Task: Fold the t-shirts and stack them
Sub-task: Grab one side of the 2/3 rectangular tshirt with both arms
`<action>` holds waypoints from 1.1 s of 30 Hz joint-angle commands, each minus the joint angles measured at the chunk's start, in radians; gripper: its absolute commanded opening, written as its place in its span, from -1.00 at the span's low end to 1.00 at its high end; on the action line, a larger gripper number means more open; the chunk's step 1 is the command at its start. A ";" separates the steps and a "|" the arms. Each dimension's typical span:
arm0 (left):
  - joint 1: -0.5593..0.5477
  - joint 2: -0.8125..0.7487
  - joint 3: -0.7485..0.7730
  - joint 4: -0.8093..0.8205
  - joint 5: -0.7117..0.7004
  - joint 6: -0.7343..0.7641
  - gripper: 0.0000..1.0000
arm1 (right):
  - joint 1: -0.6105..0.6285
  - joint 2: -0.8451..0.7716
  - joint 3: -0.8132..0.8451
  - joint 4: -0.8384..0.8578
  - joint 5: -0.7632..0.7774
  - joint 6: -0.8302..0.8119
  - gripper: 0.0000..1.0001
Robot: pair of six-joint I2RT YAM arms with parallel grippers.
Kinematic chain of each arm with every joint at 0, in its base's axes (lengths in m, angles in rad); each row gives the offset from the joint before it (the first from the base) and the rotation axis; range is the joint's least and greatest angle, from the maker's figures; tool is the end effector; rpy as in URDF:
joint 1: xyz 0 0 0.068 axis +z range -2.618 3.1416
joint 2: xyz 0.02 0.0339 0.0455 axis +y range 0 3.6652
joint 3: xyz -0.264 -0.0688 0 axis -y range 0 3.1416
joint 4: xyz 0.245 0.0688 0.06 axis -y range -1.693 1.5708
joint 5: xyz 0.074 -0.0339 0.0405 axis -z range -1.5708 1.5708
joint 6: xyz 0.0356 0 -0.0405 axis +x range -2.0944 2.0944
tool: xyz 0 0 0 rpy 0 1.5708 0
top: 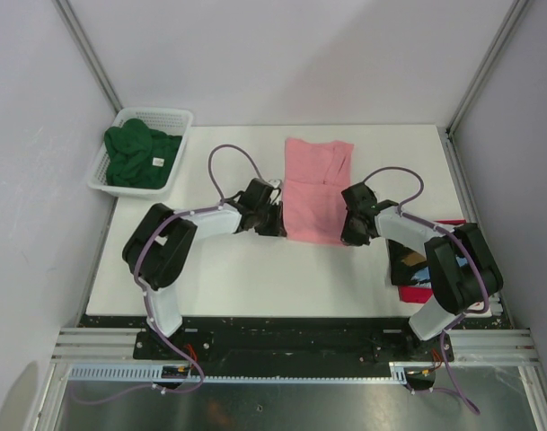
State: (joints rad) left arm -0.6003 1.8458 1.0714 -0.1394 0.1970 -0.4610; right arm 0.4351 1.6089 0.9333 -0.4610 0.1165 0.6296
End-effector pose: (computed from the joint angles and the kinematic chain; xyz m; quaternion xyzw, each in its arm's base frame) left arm 0.3057 -0.2178 0.1529 0.0972 0.9374 -0.2428 0.2298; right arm 0.2781 0.1247 0.1717 0.1071 0.9690 0.0602 0.2141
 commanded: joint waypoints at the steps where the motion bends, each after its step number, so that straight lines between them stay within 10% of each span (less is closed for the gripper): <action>1: -0.005 0.028 0.047 0.027 -0.002 0.032 -0.44 | -0.009 -0.017 -0.004 -0.006 0.002 -0.012 -0.93; 10: -0.004 -0.043 0.058 -0.012 -0.062 0.049 -0.98 | -0.035 -0.038 -0.004 -0.013 -0.009 -0.025 -0.94; 22: -0.008 -0.207 0.070 -0.258 -0.080 0.127 -1.00 | -0.031 -0.137 -0.016 -0.113 -0.034 -0.066 -0.99; 33: -0.100 -0.364 -0.230 -0.285 -0.066 0.010 -1.00 | 0.153 -0.300 -0.235 -0.155 -0.050 0.060 -0.98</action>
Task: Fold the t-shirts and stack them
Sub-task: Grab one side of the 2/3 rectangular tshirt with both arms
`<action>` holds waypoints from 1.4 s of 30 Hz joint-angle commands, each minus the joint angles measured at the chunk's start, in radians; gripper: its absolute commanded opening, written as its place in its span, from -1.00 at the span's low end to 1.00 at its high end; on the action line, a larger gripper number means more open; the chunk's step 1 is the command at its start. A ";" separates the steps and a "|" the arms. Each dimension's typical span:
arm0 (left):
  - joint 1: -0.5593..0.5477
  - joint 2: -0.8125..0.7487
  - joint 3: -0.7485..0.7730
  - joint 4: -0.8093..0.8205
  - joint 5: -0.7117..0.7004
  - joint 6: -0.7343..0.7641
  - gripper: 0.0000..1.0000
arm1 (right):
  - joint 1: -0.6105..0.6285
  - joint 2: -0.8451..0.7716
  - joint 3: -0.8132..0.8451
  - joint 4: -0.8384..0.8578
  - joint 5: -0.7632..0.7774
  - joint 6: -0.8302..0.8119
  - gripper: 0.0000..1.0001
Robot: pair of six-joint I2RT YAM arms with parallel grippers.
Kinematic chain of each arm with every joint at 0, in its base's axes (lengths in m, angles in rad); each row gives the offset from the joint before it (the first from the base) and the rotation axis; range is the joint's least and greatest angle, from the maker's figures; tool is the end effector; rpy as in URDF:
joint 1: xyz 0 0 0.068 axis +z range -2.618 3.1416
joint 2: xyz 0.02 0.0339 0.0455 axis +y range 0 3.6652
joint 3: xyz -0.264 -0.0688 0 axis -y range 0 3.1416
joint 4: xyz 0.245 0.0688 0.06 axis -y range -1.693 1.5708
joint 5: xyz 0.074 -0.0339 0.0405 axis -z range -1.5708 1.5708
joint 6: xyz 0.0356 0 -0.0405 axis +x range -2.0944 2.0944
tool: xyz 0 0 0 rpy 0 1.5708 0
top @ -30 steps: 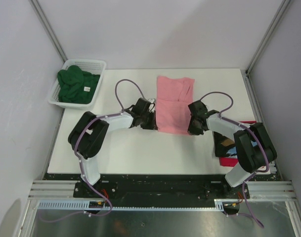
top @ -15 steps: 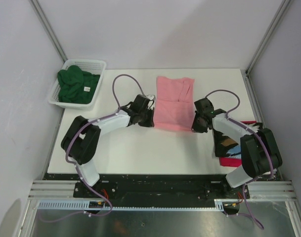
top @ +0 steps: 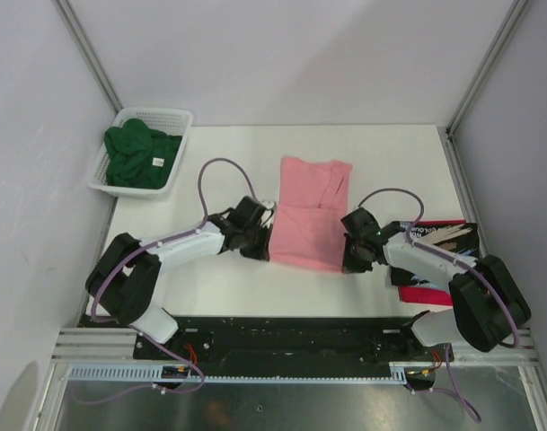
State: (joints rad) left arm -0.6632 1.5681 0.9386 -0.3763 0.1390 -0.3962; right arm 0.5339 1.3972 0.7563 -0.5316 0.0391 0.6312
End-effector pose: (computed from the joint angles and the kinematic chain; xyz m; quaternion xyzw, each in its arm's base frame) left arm 0.2422 -0.1954 0.1895 0.1467 0.9469 -0.1981 0.2063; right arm 0.2152 0.1256 0.1741 0.0515 0.9787 0.0928 0.1757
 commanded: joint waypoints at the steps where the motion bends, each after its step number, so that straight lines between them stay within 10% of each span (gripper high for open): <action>1: -0.050 -0.103 -0.128 -0.049 -0.008 -0.070 -0.99 | 0.071 -0.115 -0.079 -0.096 0.027 0.073 -0.97; 6: -0.101 -0.182 -0.214 -0.049 0.004 -0.119 -0.81 | 0.126 -0.246 -0.142 -0.170 0.025 0.127 -0.88; 14: -0.080 -0.341 -0.130 -0.139 -0.024 -0.128 -0.22 | 0.124 -0.366 -0.007 -0.271 0.080 0.114 -0.05; 24: -0.050 -0.017 0.163 -0.074 0.049 -0.113 -0.94 | 0.074 -0.051 0.189 0.089 -0.015 0.003 -0.29; 42: 0.083 0.386 0.364 -0.029 0.050 -0.101 -1.00 | -0.065 0.419 0.401 0.179 -0.057 -0.045 -0.31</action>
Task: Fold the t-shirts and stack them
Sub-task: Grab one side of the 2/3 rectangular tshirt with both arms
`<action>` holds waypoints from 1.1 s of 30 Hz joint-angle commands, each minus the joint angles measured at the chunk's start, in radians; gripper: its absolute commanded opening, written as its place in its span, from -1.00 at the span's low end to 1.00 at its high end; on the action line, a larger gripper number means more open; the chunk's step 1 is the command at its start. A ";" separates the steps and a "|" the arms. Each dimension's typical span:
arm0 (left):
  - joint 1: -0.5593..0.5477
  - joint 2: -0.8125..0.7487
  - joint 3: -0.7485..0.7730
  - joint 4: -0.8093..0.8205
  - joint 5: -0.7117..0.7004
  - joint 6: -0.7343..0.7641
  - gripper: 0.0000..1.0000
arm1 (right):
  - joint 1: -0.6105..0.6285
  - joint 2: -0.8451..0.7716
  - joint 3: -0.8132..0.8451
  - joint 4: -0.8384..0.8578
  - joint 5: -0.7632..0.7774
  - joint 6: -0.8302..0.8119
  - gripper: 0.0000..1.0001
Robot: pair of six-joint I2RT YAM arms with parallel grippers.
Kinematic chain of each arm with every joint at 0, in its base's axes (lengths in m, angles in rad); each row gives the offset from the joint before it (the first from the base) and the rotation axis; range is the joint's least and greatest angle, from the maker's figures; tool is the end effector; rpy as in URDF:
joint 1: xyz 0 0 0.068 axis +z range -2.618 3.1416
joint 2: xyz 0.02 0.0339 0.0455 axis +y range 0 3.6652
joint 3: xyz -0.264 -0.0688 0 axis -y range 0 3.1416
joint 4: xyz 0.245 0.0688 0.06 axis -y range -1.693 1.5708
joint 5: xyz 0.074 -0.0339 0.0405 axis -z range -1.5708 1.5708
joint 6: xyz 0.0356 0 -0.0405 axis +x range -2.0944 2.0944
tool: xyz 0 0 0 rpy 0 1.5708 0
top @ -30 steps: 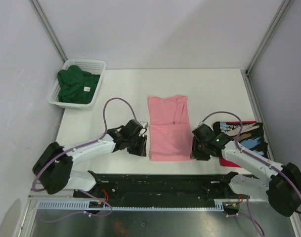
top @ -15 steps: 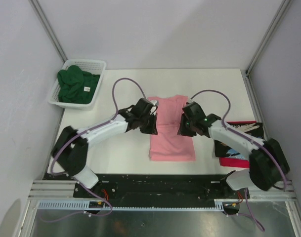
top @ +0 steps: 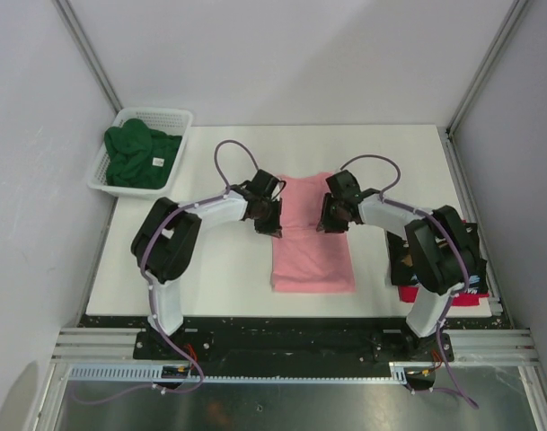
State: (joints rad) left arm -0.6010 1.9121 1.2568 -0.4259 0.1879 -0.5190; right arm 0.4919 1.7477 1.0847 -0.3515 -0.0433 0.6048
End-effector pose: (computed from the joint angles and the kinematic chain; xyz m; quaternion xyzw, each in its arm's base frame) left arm 0.3183 -0.2263 0.1644 0.0623 0.9642 -0.2053 0.1561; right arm 0.3116 0.1687 0.1768 0.0483 0.9601 0.1609 0.2234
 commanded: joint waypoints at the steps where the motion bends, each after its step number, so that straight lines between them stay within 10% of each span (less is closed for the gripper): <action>1: 0.025 0.050 0.047 0.020 -0.002 0.026 -1.00 | -0.026 0.087 0.084 -0.012 0.034 -0.020 -0.29; 18: 0.102 0.093 0.122 -0.009 -0.011 0.083 -1.00 | -0.076 0.128 0.208 -0.112 0.066 -0.050 -0.04; 27: 0.113 -0.058 0.159 -0.059 0.040 0.112 -0.77 | -0.119 -0.067 0.242 -0.239 0.040 -0.072 0.04; 33: 0.077 -0.299 -0.058 -0.048 0.081 0.040 -0.73 | -0.105 -0.339 -0.044 -0.221 -0.016 -0.004 0.03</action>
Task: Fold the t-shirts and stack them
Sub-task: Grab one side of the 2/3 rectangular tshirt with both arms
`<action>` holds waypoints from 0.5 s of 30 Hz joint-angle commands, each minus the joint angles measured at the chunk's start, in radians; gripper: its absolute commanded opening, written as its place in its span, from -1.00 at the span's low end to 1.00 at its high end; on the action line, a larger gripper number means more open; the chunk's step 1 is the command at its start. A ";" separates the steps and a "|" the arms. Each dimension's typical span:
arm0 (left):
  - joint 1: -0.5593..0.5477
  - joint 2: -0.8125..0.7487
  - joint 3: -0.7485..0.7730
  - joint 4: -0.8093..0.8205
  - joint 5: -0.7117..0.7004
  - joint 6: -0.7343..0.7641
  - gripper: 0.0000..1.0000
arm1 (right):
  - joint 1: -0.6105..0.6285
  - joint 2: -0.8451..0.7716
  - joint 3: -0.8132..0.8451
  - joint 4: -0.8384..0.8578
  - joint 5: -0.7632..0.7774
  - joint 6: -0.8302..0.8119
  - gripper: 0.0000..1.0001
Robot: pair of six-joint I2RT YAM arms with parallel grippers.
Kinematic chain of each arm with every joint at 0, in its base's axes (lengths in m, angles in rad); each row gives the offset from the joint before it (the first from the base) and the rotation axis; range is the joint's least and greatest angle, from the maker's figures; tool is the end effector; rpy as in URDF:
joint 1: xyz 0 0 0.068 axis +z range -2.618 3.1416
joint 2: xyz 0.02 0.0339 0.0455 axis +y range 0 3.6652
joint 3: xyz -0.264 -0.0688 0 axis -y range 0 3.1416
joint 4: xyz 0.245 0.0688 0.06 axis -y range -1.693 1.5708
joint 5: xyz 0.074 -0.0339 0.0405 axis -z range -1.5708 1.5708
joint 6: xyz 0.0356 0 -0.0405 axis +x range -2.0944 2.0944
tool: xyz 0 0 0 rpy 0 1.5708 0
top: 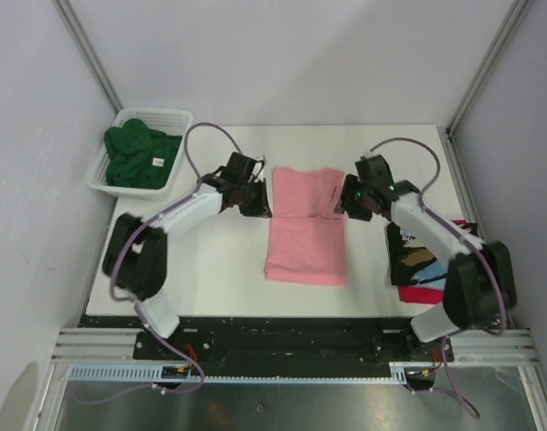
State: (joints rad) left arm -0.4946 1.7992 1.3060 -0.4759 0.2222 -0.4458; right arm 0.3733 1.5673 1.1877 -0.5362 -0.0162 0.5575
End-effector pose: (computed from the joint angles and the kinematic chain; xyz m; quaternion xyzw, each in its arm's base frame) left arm 0.3356 -0.1899 0.2179 0.0560 0.9481 -0.2278 0.2146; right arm 0.3123 0.1229 0.2555 0.0845 0.9430 0.1512 0.2840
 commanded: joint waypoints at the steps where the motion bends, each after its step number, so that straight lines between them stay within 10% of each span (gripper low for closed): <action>1: -0.048 -0.220 -0.151 0.013 0.054 -0.047 -0.74 | 0.023 -0.203 -0.197 -0.029 -0.053 0.061 0.02; 15: -0.226 -0.314 -0.615 0.266 0.003 -0.271 -0.95 | 0.148 -0.394 -0.496 0.010 -0.044 0.198 -0.08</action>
State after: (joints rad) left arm -0.7170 1.4868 0.7307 -0.3126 0.2470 -0.6506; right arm 0.5079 1.1954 0.7124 -0.5549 -0.0799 0.7166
